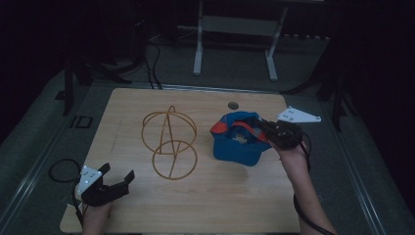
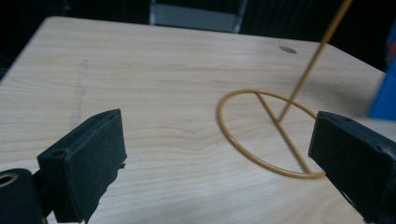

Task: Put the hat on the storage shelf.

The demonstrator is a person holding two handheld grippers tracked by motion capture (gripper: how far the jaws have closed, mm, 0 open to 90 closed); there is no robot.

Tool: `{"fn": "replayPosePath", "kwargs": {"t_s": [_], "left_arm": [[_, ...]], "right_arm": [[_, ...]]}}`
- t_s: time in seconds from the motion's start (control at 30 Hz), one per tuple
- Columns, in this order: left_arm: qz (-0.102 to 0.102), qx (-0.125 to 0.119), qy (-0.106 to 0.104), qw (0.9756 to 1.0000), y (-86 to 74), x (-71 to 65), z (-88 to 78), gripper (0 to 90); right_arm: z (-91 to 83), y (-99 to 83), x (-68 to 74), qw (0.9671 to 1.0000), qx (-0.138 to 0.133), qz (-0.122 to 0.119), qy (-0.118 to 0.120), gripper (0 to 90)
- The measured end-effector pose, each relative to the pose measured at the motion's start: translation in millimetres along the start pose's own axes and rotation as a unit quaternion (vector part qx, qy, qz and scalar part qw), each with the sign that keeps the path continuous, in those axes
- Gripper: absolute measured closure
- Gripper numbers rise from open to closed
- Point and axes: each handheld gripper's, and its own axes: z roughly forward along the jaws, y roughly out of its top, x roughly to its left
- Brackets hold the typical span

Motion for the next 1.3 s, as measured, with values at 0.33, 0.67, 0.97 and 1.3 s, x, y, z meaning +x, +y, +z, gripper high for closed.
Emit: {"fn": "replayPosePath", "kwargs": {"t_s": [0.33,0.67,0.97,1.3], "left_arm": [[0.04,-0.037,-0.04,0.9977,41.3,-32.3,-30.8,4.3],[0.101,-0.045,-0.085,0.9902,105.1,-65.0,-51.1,4.3],[0.133,-0.034,-0.114,0.9839,134.8,-98.8,-24.8,5.3],[0.187,-0.018,-0.143,0.9718,158.3,-142.7,3.9,6.3]], "right_arm": [[-15.9,14.7,-1.3,0.9997,-0.016,-0.012,-0.01,89.1],[-28.6,26.1,3.2,0.9995,-0.031,-0.009,0.001,89.0],[-31.3,33.2,12.5,0.9991,-0.039,-0.017,0.005,89.0],[-31.5,30.9,13.3,0.9992,-0.035,-0.015,0.009,89.0]]}}
